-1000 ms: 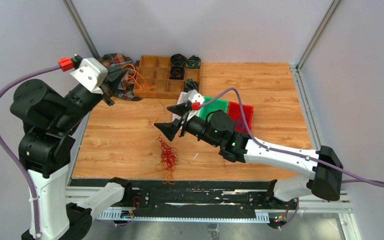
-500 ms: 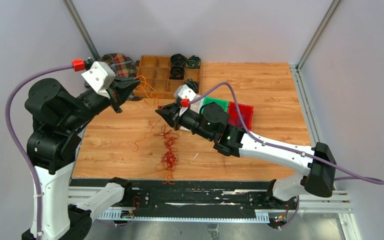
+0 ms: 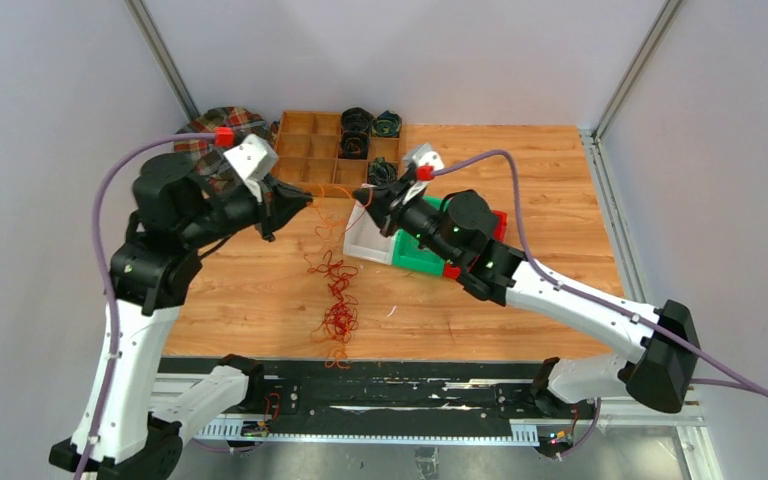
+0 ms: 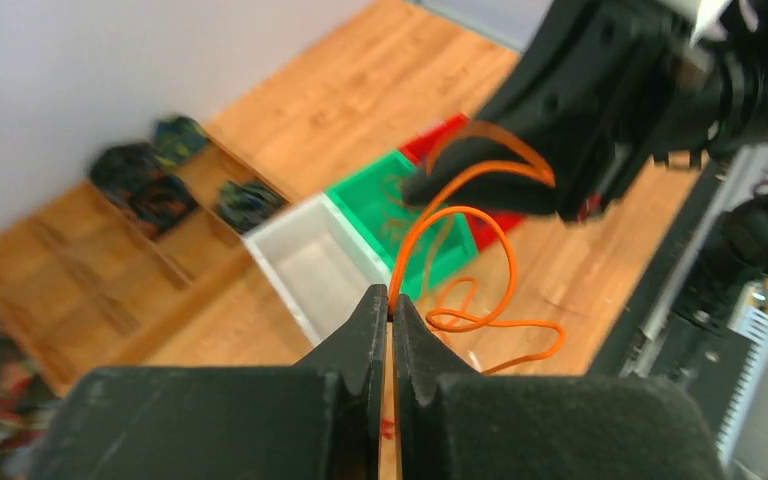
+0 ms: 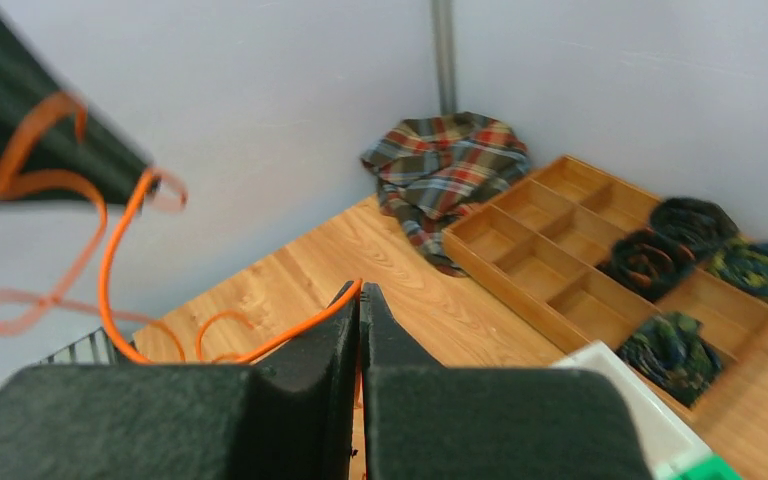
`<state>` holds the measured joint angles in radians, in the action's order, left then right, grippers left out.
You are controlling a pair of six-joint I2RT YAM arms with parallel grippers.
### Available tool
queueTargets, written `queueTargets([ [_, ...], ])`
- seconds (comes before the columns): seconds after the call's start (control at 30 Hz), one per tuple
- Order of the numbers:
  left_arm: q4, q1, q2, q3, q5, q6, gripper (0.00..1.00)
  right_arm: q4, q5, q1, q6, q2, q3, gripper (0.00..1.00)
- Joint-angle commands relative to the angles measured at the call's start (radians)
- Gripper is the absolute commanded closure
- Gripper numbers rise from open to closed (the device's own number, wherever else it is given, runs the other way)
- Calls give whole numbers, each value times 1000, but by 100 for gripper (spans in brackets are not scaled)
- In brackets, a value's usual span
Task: Untangle the cables
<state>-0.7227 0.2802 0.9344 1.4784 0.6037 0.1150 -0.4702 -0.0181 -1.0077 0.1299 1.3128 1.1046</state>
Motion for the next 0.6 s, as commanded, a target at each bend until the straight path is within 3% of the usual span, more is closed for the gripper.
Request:
queueTargets([
  [0.0,2,57,39,-87,68,-40,89,-24,-14,112,176,-76,-68,100],
  [0.07,-15,98,57,-100,57,-7,73,-19,-18,189,236,-100,-101,99],
  [0.13,-37,106,76,-105,56,27,51,-11,-17,248,273,-119,-125,99],
  [0.3,-173,120,90,-128,9,189,19,31,-9,358,269,-138,-140,100],
  [0.4,-223,121,85,-167,-37,264,7,67,-7,400,238,-113,-127,100],
  [0.57,-251,121,60,-213,-118,319,4,95,-32,423,162,-59,-122,100],
])
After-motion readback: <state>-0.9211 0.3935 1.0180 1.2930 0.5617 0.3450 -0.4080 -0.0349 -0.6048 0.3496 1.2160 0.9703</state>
